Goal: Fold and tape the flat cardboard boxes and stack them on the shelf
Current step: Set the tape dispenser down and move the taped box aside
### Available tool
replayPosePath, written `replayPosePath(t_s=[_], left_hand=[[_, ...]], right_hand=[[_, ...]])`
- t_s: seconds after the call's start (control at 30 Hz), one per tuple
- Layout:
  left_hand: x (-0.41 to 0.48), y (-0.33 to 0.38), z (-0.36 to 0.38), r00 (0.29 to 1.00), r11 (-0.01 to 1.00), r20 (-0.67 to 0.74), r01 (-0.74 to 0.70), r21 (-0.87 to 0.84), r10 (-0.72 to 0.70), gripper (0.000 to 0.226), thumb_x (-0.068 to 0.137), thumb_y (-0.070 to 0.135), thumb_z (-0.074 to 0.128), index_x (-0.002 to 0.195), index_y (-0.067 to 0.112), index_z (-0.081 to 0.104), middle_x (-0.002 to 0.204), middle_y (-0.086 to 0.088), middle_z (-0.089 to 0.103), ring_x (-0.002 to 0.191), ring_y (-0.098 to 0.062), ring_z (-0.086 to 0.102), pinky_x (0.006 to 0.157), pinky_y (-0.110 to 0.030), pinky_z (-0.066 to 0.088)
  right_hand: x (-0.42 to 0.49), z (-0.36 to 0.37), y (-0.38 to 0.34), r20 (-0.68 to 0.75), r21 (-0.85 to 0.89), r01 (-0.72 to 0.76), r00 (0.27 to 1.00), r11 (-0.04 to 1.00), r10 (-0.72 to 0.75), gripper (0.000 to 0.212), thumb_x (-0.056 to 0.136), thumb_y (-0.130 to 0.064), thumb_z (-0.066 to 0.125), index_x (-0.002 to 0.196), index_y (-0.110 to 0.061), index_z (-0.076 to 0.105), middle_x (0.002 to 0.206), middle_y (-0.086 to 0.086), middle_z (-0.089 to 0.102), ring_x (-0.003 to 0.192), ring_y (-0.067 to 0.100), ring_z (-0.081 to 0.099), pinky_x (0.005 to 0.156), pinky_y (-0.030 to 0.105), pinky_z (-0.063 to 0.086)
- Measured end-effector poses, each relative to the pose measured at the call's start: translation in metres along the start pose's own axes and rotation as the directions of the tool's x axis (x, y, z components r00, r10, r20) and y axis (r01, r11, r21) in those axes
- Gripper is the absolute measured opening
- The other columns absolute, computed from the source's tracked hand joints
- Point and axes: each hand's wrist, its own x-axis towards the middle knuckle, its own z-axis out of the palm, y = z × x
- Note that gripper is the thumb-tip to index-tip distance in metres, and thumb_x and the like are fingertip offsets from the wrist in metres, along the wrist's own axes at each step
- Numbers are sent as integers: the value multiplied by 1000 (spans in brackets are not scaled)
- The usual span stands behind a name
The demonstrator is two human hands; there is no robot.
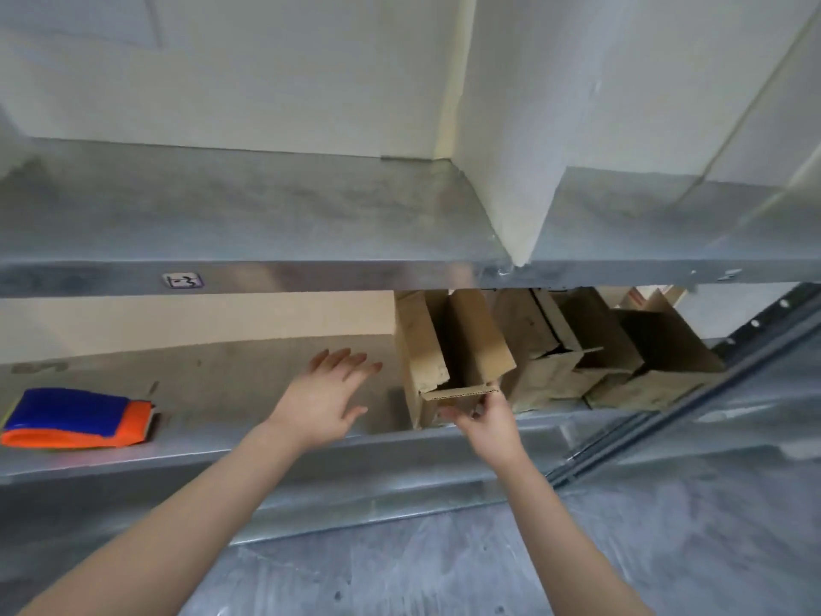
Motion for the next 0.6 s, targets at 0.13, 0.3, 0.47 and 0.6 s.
replayPosePath(t_s=[0.13, 0.3, 0.47, 0.6], left_hand=[[15, 54, 12, 998, 998, 2, 62, -13, -62, 66, 92, 52, 49, 150, 31, 25, 154, 2, 32, 144, -22, 25, 118, -39, 13], [33, 102, 27, 988, 962, 57, 151, -229, -141, 70, 90, 59, 48, 150, 33, 24, 153, 4, 33, 138, -20, 33, 114, -37, 24], [53, 136, 42, 918, 391, 226, 349, -852, -326, 72, 82, 36, 74, 141, 34, 33, 136, 10, 50, 124, -14, 52, 106, -42, 42], [65, 141, 58, 872, 145, 277, 360, -922, -404, 69, 83, 15, 74, 138, 33, 36, 132, 9, 54, 109, -10, 61, 95, -50, 51]], right_hand=[[9, -45, 17, 13, -26, 1, 1000, 1000, -1, 57, 69, -22, 88, 114, -16, 54, 109, 1, 67, 100, 14, 64, 91, 36, 52], [15, -65, 33, -6, -68, 38, 999, 997, -39, 63, 68, -26, 88, 120, -16, 55, 116, 0, 55, 103, 15, 57, 86, 25, 47], [21, -59, 48, -50, -5, -6, 999, 1000, 6, 67, 70, -23, 87, 125, -22, 49, 112, -11, 65, 100, 1, 62, 88, 23, 50], [22, -43, 59, -236, -55, -85, 969, 995, 70, 58, 72, -25, 86, 122, -15, 57, 115, -4, 65, 106, 11, 59, 94, 30, 49]])
